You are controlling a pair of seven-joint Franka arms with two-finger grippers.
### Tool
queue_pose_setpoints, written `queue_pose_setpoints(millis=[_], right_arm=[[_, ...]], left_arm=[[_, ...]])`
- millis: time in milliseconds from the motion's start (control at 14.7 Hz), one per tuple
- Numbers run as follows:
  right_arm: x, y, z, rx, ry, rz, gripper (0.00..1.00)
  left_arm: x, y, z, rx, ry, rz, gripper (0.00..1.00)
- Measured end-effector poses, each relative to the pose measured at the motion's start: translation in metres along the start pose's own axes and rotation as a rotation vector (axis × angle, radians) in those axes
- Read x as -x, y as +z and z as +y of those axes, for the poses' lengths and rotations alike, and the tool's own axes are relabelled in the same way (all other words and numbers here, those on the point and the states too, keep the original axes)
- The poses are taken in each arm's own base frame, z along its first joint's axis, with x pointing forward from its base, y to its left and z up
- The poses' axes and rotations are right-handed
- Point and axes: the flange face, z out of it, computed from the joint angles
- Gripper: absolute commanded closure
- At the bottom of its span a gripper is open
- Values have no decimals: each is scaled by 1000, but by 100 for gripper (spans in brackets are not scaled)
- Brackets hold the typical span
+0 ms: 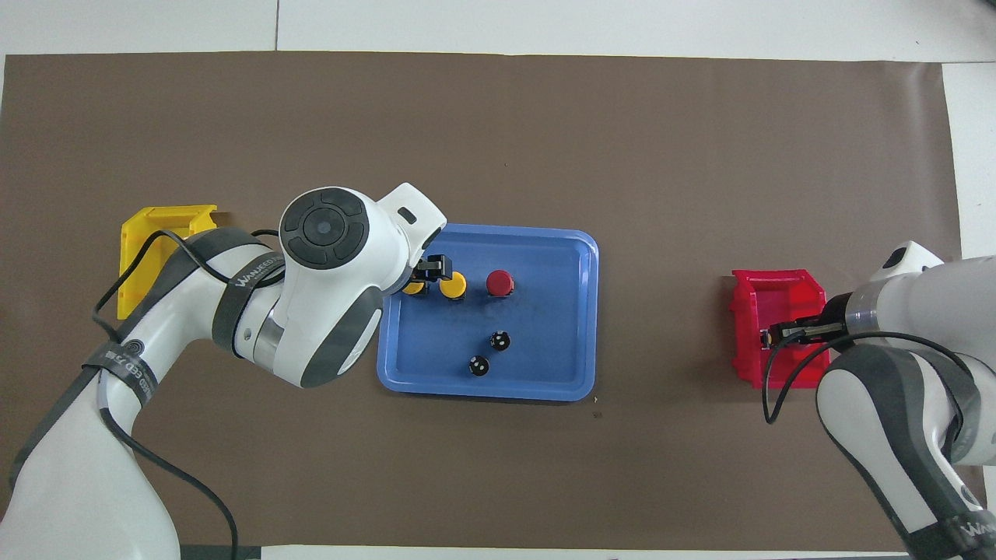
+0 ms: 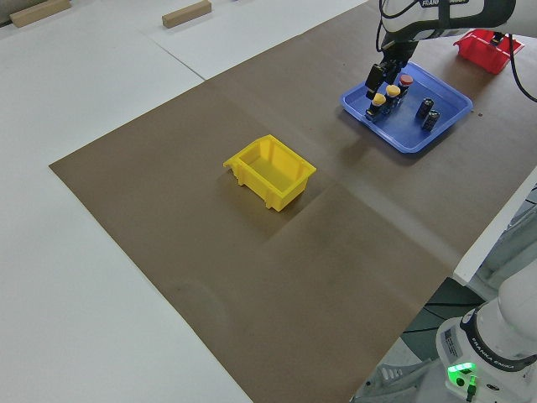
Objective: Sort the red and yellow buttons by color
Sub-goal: 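Grasp a yellow button on the tray with the left gripper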
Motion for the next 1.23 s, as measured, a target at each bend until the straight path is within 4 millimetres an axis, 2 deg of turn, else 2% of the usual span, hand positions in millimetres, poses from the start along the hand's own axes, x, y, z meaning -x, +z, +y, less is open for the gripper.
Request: queue_pose_setpoints(millis=[477, 545, 614, 750, 818, 886, 955, 1023, 1227], right_arm=[[10, 28, 3, 8, 5, 1, 81], [13, 32, 3, 8, 6, -1, 81], [16, 37, 5, 8, 10, -2, 81], [20, 42, 11, 9, 23, 0, 78], [20, 43, 12, 10, 26, 1, 72], [20, 43, 13, 10, 27, 2, 58], [20, 43, 13, 11, 27, 1, 49], [20, 43, 13, 13, 25, 1, 46], [21, 44, 13, 19, 19, -2, 45]], left_arm=[[6, 13, 5, -11, 12, -20, 25], [7, 15, 6, -12, 15, -22, 29], [8, 17, 7, -12, 17, -22, 34], [8, 20, 7, -12, 18, -23, 57], [9, 20, 7, -12, 17, -23, 72], [9, 20, 7, -7, 14, -25, 87], [9, 21, 8, -2, 9, -28, 95], [9, 21, 8, 3, 5, -31, 98], [9, 20, 8, 11, -7, -39, 98]])
